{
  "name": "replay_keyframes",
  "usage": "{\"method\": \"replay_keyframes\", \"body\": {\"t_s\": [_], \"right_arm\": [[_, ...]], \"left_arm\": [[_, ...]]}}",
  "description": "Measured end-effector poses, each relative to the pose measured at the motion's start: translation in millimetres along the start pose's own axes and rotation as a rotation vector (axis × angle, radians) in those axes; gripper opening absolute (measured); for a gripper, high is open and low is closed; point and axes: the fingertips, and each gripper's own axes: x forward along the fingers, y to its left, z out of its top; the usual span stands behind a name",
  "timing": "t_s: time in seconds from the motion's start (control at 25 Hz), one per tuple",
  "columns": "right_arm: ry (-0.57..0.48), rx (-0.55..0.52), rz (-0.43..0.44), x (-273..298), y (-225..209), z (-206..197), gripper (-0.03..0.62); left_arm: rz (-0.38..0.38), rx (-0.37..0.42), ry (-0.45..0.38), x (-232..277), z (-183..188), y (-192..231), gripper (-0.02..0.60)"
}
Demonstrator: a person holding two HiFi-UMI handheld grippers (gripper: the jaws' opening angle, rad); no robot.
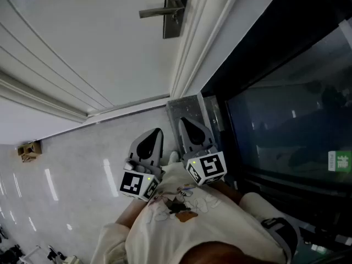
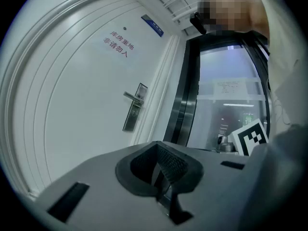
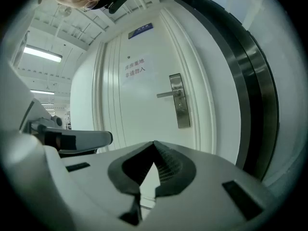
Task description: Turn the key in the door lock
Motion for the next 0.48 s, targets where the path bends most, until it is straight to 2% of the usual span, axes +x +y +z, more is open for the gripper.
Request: {"method": "replay_keyframes", "body": {"t_s": [0.28,0.48], "right_arm": [[0.005,0.012,-0.017,-3,-12,2,0.006],[0.02,0.068,-0.006,1,-24,4,0.006]], "left_arm": [[-0.013,0.001,0.034,8,-6,-5,0.003],[-0.023,0.023,0.023,27,3,-7,0.003]]}}
